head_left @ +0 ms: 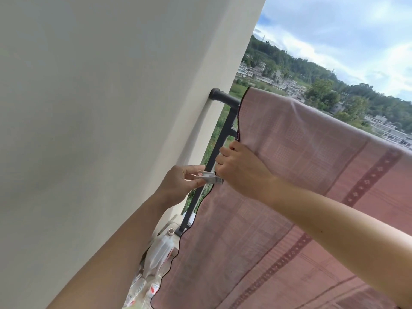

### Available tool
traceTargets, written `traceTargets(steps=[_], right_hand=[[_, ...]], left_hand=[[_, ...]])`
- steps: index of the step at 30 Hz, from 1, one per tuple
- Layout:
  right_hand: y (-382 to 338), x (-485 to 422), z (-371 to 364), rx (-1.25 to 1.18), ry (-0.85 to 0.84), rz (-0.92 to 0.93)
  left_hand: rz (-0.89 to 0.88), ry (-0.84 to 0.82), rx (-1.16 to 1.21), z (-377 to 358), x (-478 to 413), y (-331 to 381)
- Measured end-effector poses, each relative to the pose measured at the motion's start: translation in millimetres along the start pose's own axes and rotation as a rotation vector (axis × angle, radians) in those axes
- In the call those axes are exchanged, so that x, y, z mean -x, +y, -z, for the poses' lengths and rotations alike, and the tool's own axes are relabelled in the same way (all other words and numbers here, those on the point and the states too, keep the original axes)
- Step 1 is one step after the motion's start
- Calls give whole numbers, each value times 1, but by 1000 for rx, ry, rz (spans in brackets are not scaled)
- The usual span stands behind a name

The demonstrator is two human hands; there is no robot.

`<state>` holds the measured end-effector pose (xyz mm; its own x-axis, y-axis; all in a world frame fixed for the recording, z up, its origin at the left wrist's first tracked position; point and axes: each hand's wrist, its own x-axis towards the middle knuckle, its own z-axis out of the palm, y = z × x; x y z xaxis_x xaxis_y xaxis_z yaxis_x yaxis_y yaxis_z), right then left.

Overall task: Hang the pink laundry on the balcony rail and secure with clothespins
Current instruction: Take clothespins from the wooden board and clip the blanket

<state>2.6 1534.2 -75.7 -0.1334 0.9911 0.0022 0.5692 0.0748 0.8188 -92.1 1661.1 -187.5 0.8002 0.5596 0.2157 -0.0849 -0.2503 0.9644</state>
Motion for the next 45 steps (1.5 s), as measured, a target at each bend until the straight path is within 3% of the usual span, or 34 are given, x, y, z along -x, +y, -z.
traceTargets(steps=[2,8,13,20,27,35,45], right_hand=[[-4,3,-2,-45,70,-29],[-22,45,-8,-238,232,-39],[-35,120,-16,-448,289,-127],[-40,281,-22,-563,229,-428],[-77,517,-14,-620,75,-801],[-120,811,17,-548,-344,-1213],[-162,1066,17,-552,-643,-1704]], left_hand=[[2,81,8,-7,7,-2],[-54,548,-70,-37,39,3],[-189,632,-129,-89,70,21],[-399,292,-339,-229,116,58],[-480,31,-352,-418,200,99],[-568,-389,-389,-663,310,168],[-673,-793,-705,-944,420,214]])
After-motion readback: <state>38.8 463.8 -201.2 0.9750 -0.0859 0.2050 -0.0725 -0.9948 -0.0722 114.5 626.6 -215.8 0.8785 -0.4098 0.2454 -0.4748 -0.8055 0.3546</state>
